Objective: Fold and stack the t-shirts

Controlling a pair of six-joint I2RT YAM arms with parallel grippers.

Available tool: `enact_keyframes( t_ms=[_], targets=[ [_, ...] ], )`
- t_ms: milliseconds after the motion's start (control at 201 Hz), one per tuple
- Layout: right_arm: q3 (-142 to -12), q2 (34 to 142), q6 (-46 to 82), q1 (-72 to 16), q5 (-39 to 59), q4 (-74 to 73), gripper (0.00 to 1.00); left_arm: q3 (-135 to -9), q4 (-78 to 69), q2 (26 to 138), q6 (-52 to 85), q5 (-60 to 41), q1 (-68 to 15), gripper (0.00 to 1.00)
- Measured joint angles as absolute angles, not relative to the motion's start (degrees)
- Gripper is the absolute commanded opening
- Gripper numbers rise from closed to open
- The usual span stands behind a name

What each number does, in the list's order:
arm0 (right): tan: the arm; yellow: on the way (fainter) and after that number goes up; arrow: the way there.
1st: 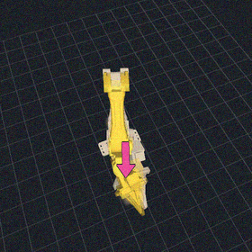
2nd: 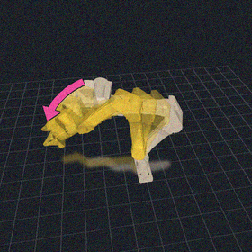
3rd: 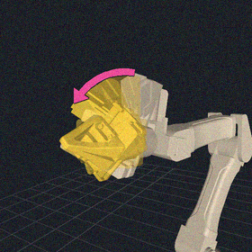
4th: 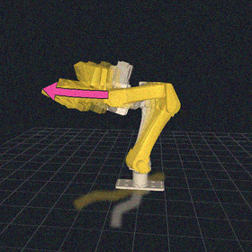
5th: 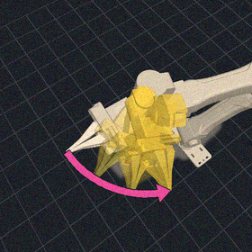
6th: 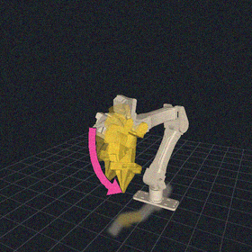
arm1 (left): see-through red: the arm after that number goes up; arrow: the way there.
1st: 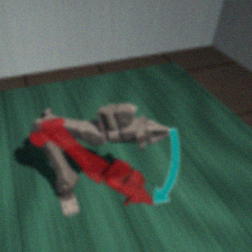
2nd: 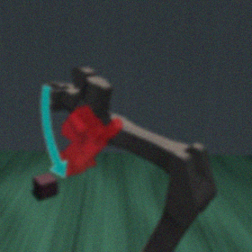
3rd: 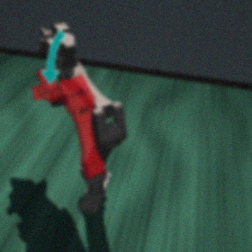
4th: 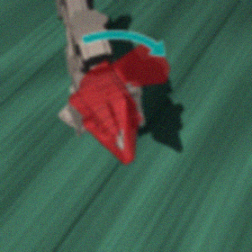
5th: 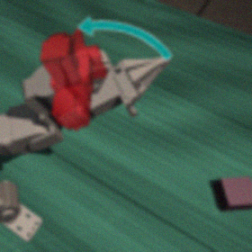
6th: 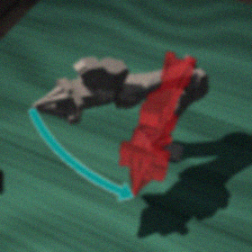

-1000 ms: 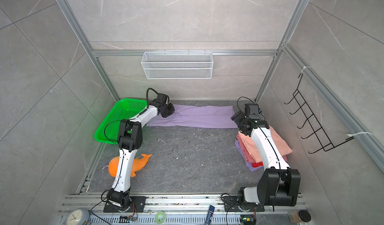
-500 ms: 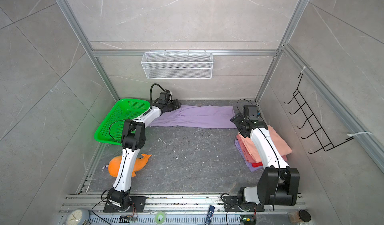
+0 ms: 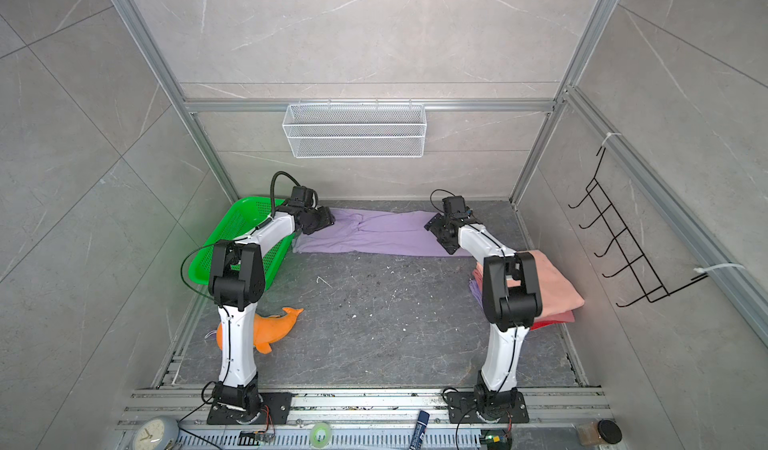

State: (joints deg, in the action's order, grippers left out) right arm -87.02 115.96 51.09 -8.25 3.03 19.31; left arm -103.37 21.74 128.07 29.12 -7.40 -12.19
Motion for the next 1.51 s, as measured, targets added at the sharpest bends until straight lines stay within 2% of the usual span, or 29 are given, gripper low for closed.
enact_keyframes(
  t_ms=[289, 513, 777, 941, 1085, 1240, 1513],
  targets=[
    [-101.54, 130.54, 49.87, -8.73, 3.55, 18.59, 0.84, -101.51, 25.56, 128.07, 35.7, -7.68, -11.92, 0.68],
    [-103.39, 132.81, 47.86, -9.67, 3.42, 20.25, 0.82, -103.7, 26.13, 131.41, 40.27, -7.79, -12.34, 0.68],
    [-86.43, 122.34, 50.19, -16.05, 4.84, 16.86, 0.82, -118.1, 28.03, 140.42, 40.38, -8.4, -12.21, 0.69],
    [-77.03, 115.63, 53.19, -27.16, 5.3, 16.6, 0.82, -130.98, 28.56, 148.55, 38.98, -12.84, -12.29, 0.69],
    [-74.02, 112.66, 54.26, -37.17, 8.14, 19.0, 0.83, -139.96, 28.25, 154.26, 36.49, -17.39, -13.34, 0.69],
    [-75.11, 110.83, 50.15, -43.33, 9.32, 28.14, 0.84, -141.03, 28.18, 154.98, 34.44, -19.97, -15.4, 0.7],
    [-74.94, 101.14, 45.54, -41.65, 4.67, 33.19, 0.87, -135.52, 30.5, 149.88, 32.47, -22.41, -19.33, 0.74]
  ],
)
